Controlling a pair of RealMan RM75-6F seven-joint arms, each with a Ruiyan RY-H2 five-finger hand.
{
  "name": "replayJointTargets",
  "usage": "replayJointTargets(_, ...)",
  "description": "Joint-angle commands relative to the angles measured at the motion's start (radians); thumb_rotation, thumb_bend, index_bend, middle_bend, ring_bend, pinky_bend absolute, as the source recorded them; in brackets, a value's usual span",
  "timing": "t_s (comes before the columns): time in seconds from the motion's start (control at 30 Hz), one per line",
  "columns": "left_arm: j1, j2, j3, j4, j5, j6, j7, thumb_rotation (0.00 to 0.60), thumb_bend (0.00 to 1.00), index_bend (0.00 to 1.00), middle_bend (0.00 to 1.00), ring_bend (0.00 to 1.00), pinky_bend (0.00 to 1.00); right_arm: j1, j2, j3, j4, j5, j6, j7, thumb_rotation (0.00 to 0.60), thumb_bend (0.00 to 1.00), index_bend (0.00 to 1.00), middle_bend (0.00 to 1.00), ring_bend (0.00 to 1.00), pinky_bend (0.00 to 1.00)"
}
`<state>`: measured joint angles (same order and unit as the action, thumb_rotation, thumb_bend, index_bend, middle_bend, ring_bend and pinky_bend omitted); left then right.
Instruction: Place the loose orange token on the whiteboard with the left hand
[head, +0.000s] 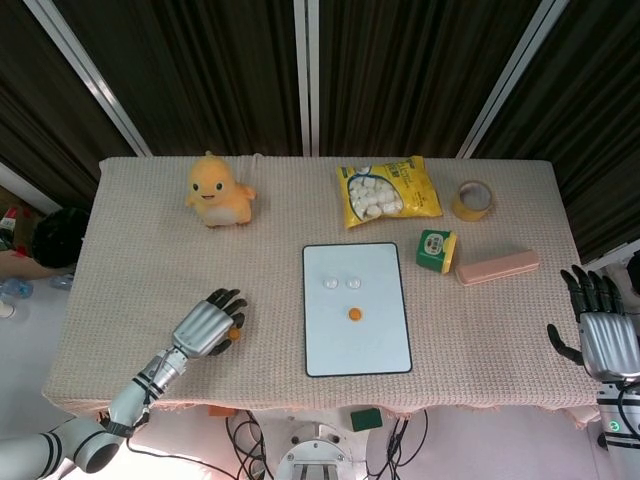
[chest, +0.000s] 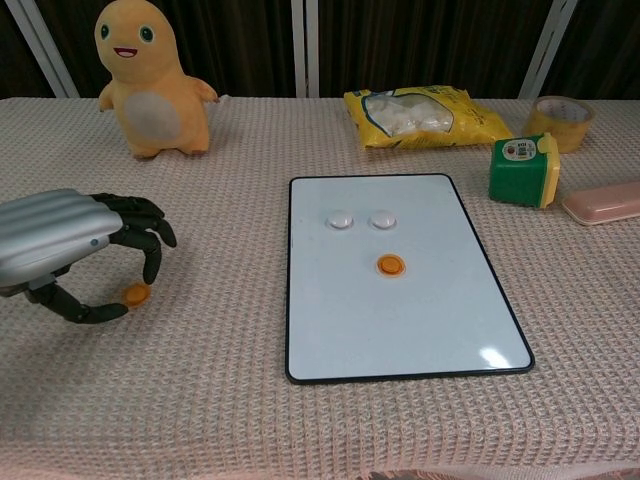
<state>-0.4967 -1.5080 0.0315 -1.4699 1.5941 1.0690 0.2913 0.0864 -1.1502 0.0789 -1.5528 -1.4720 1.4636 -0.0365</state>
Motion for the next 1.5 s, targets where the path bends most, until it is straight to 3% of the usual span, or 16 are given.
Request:
replayJointTargets(0.03, -0.039, 0.01, -0.023, -0.061, 0.017, -0.018, 0.043, 0.6, 0.26, 0.54, 0.23, 0.12, 0.19, 0.001, -0.001, -0.001, 0.001, -0.002, -0.001, -0.001, 0.6, 0.34, 0.0, 0.0, 0.0, 0.0)
replayJointTargets(0.2, -0.13, 0.007, -0.094, -0.141, -0.044, -0.132, 0.083, 0.6, 0.26, 0.54, 0.23, 0.12, 0.19, 0.002, -0.004, -0.003, 0.004, 0.0, -0.005, 0.001, 0.6, 0.34, 0.0, 0.0, 0.0, 0.0)
replayJointTargets(0.43, -0.242, -0.1, -0.169, -0.098, -0.142, -0.242, 0.151, 0.6, 0.26, 0.55, 0.23, 0.12, 0.19, -0.002, -0.001, 0.007, 0.007, 0.005, 0.008, 0.014, 0.6, 0.34, 0.0, 0.0, 0.0, 0.0)
replayJointTargets(0.8, -0.352, -0.238, -0.197, 0.033, -0.163, -0.277, 0.214, 0.6, 0.26, 0.56, 0.22, 0.11, 0.19, 0.002, 0.005, 0.015, 0.021, 0.015, 0.001, 0.043, 0.6, 0.34, 0.0, 0.0, 0.0, 0.0)
replayJointTargets(1.07, -0.414, -0.311, -0.226, 0.119, -0.246, -0.318, 0.24, 0.6, 0.26, 0.57, 0.21, 0.11, 0.18, -0.003, 0.005, 0.016, 0.032, 0.015, 0.011, 0.057, 0.6, 0.34, 0.0, 0.0, 0.0, 0.0)
replayJointTargets(1.5, -0.464, -0.371, -0.234, 0.2, -0.298, -0.295, 0.257, 0.6, 0.26, 0.58, 0.21, 0.11, 0.18, -0.007, -0.004, 0.022, 0.058, 0.015, 0.022, 0.089, 0.6, 0.34, 0.0, 0.0, 0.0, 0.0)
